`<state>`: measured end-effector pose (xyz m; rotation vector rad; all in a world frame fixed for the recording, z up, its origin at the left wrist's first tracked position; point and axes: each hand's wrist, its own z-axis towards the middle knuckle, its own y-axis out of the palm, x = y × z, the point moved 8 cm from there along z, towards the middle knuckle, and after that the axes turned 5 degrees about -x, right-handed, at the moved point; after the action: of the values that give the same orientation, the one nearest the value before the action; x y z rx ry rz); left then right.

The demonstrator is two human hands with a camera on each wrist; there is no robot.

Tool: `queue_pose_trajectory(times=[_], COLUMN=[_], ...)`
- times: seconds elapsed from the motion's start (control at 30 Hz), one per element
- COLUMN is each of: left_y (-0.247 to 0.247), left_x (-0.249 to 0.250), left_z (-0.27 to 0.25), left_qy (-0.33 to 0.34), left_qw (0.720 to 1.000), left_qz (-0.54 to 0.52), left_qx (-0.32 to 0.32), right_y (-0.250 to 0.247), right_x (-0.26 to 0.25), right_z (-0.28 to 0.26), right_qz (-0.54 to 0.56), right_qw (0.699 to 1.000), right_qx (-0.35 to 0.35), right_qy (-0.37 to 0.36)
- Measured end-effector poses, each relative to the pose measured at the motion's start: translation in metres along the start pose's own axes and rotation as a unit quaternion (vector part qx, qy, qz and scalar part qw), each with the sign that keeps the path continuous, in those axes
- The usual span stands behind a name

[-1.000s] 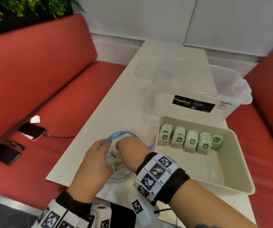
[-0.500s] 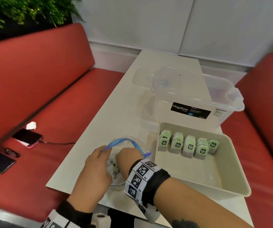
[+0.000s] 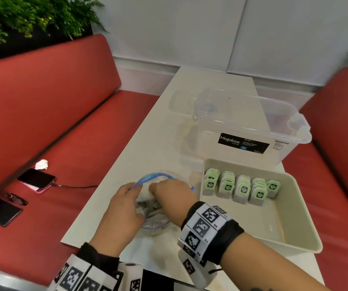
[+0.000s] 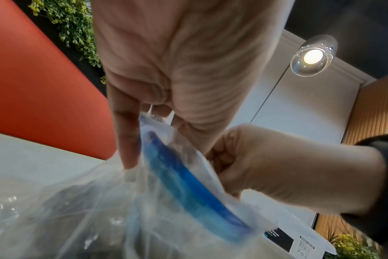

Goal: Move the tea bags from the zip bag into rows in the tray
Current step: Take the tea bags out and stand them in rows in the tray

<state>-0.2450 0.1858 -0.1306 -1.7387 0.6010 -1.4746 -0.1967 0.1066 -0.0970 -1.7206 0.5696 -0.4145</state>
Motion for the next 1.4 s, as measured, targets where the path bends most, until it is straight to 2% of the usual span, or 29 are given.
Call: queue_pose_trajectory(times=[0.1, 0.2, 0.3, 0.4, 0.47, 0.53, 0.63, 0.73, 0.9, 1.07, 1.23, 1.27, 1.33, 1.4], left_y=[0.000, -0.003, -0.010, -0.027, -0.039, -0.043, -0.033, -0.019, -0.007, 0.009, 0.022, 0.023, 0.026, 0.030], left_x=[-0.001, 0.000, 0.005, 0.016, 0.024, 0.032, 0.045, 0.052, 0.058, 0.066, 0.079, 0.081, 0.082, 0.084], left_z=[0.001, 0.001, -0.001, -0.005, -0.011, -0.015, -0.009, -0.001, 0.005, 0.009, 0.015, 0.016, 0.018, 0.020], left_qy=[0.002, -0.005, 0.001, 0.029, 0.050, 0.067, 0.057, 0.032, 0.027, 0.026, 0.016, 0.014, 0.006, 0.001], left_qw=[1.000, 1.000, 0.999, 0.993, 0.975, 0.943, 0.887, 0.847, 0.826, 0.812, 0.752, 0.739, 0.723, 0.714], left_qz=[-0.013, -0.011, -0.010, -0.054, -0.150, -0.284, -0.450, -0.529, -0.563, -0.583, -0.654, -0.668, -0.685, -0.693], left_qx=[0.001, 0.012, 0.033, 0.104, 0.157, 0.160, 0.083, 0.030, 0.005, -0.020, -0.074, -0.082, -0.093, -0.104], right_y=[-0.018, -0.029, -0.028, -0.020, -0.019, -0.020, -0.027, -0.033, -0.035, -0.034, -0.039, -0.040, -0.040, -0.040], right_x=[0.005, 0.020, 0.042, 0.060, 0.067, 0.072, 0.070, 0.068, 0.072, 0.086, 0.095, 0.100, 0.112, 0.118], right_z=[-0.005, -0.009, -0.013, -0.017, -0.021, -0.027, -0.033, -0.040, -0.054, -0.063, -0.068, -0.070, -0.074, -0.075], right_qz=[0.033, 0.118, 0.245, 0.356, 0.421, 0.490, 0.578, 0.624, 0.634, 0.615, 0.639, 0.628, 0.571, 0.546], right_qw=[0.997, 0.985, 0.952, 0.911, 0.880, 0.842, 0.788, 0.757, 0.752, 0.760, 0.736, 0.739, 0.770, 0.786], right_qx=[0.068, 0.119, 0.153, 0.158, 0.170, 0.185, 0.190, 0.184, 0.168, 0.188, 0.207, 0.225, 0.256, 0.254], right_qy=[0.010, 0.043, 0.098, 0.131, 0.138, 0.131, 0.094, 0.067, 0.062, 0.089, 0.084, 0.091, 0.122, 0.138])
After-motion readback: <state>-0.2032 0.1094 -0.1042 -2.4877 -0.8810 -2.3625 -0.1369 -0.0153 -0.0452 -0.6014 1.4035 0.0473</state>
